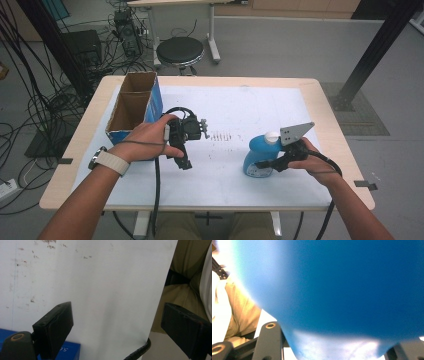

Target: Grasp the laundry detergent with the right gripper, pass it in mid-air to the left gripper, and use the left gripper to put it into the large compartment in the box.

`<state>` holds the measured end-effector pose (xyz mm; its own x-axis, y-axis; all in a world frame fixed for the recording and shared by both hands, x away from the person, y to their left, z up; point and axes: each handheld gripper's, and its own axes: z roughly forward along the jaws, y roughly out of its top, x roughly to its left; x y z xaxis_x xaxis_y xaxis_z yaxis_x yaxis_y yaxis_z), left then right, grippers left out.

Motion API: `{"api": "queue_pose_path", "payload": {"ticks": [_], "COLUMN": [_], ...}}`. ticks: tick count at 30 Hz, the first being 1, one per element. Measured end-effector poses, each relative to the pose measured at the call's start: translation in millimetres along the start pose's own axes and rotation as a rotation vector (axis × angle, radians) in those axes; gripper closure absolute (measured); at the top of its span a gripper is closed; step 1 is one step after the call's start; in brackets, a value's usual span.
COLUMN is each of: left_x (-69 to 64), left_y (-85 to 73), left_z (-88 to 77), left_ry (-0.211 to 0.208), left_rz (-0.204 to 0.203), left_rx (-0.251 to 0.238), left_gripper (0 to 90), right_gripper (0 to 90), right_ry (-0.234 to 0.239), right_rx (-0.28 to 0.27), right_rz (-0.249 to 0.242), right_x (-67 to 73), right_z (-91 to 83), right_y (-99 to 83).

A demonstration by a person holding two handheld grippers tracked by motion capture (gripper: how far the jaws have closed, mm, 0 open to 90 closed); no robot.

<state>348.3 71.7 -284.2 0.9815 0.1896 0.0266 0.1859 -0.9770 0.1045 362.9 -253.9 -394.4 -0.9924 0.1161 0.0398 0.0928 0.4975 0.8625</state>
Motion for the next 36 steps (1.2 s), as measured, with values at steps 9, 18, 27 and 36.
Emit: {"api": "queue_pose_path", "payload": {"ticks": [9,18,27,36], "left_x": [0.1,0.2,0.9,1.6], "left_y": [0.9,-0.3,0.8,0.7], "left_z": [0.3,-0.1,-0.2,-0.6], "left_ry": [-0.001,-0.001,-0.005,-0.005], "left_rz": [0.004,0.001,0.001,0.001], "left_rx": [-0.001,-0.004,0.000,0.002], "left_gripper": [11.4,11.5,11.5,11.5], "right_gripper": [42.1,42.1,42.0,41.9], "right_ry": [0.005,0.002,0.009,0.011], "right_rx": [0.001,0.004,0.006,0.006], "right_rz": [0.005,0.015,0.018,0.019], "right_x": [-1.5,-1.6,-2.5,-2.9], "right_z": [0.0,0.1,0.2,0.2], "right_y": [0.0,0.3,0.4,0.5]}}
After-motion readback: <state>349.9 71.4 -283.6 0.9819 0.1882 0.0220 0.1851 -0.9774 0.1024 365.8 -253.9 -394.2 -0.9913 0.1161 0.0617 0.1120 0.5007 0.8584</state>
